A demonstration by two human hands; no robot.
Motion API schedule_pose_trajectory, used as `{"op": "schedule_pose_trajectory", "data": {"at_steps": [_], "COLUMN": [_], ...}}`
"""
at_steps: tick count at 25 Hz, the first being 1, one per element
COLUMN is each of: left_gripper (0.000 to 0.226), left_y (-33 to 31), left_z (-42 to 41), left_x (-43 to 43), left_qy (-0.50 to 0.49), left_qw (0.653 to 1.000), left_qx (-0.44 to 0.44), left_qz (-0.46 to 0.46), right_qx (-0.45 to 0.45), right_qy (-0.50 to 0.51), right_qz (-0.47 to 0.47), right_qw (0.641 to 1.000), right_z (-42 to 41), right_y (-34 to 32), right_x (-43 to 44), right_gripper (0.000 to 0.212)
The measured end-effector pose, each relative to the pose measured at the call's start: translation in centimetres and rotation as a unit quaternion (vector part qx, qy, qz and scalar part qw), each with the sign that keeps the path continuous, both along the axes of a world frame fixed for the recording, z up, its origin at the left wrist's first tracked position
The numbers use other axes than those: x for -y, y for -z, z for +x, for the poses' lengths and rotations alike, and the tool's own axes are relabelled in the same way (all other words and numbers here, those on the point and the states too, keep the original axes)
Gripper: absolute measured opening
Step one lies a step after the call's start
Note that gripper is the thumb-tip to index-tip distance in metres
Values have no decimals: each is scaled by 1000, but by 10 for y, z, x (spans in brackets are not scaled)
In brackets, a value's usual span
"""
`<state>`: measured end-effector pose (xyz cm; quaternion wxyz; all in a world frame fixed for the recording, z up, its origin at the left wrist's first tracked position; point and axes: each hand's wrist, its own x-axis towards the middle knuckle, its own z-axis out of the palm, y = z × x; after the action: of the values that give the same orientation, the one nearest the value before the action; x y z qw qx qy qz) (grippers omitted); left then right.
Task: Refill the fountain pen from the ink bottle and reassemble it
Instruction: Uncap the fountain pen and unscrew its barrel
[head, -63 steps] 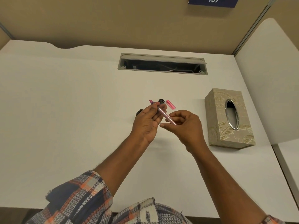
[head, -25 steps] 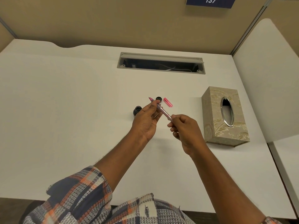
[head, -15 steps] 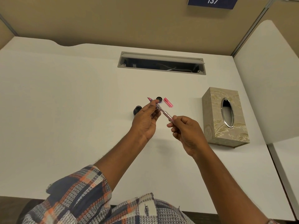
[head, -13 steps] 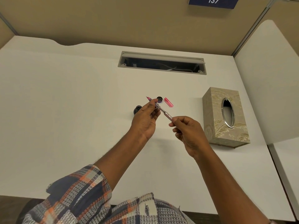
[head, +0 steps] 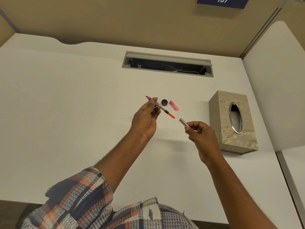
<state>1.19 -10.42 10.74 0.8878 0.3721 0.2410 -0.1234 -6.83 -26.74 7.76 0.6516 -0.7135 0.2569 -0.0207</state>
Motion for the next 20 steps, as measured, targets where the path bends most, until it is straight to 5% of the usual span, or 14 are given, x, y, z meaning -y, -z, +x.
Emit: {"op": "schedule_pose_trajectory", "data": {"at_steps": [5, 20], "left_gripper": [15, 18], "left_y": [3, 16], "left_z": [1, 4], "left_x": [-3, -36], "left_qy": [3, -31], "left_qw": [1000, 999], "left_qx": [-4, -12], "left_qz": [5, 9], "right_qx": [16, 46], "right_qy": [-12, -30], "right_qz": [-242, -404], "right_qw": [970, 913], "right_z": [22, 56], "right_y": [46, 117], "right_x": [-15, -37], "right_gripper": [4, 12]}}
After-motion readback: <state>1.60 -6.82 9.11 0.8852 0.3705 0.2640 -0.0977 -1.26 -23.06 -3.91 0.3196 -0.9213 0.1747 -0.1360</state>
